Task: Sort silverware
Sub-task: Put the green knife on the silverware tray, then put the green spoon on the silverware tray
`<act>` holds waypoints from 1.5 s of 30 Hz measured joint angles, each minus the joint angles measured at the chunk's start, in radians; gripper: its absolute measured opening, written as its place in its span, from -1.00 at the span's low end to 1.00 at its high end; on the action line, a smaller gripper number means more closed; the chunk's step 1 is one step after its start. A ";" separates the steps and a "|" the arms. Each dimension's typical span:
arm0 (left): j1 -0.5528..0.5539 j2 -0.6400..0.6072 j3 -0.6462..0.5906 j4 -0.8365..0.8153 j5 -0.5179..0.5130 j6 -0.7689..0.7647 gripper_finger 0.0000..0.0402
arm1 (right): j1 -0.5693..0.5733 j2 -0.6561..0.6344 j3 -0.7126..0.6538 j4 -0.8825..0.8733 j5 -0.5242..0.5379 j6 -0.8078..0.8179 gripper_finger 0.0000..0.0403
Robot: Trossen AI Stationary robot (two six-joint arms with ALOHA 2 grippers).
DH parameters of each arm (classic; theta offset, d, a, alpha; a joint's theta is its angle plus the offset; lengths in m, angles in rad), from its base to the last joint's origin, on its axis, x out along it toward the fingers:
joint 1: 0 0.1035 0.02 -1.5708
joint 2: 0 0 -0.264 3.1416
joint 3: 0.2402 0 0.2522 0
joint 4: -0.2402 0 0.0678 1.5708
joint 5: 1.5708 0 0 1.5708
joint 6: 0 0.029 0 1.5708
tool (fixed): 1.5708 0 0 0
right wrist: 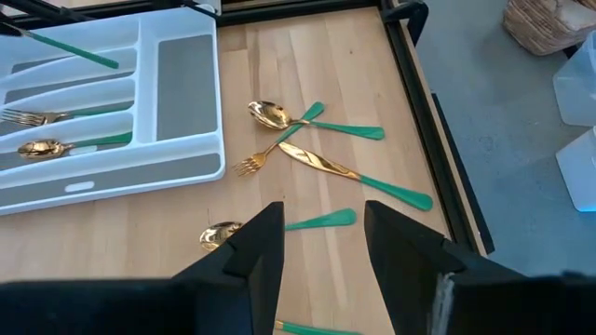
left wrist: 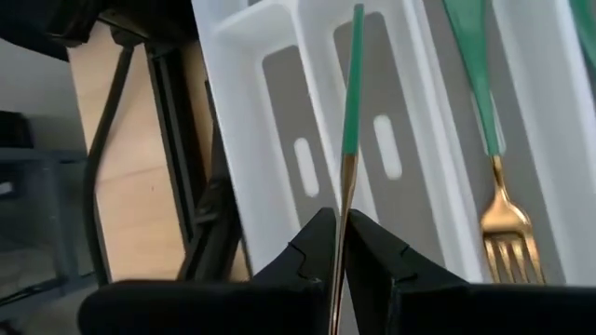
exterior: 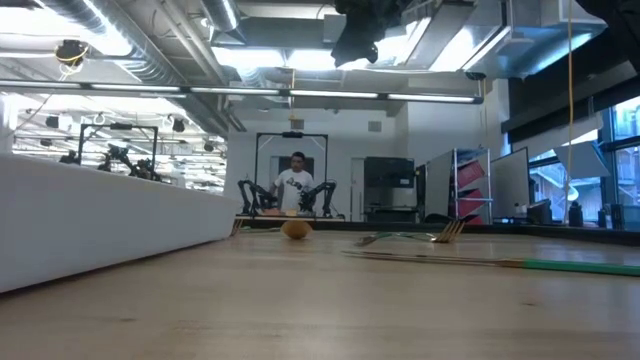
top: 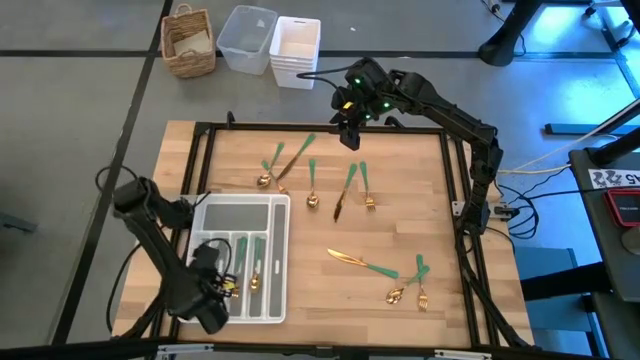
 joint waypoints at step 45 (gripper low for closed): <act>-0.007 -0.130 0.053 0.073 -0.368 0.008 -0.43 | -0.042 -0.020 0.001 -0.056 0.207 0.340 -0.24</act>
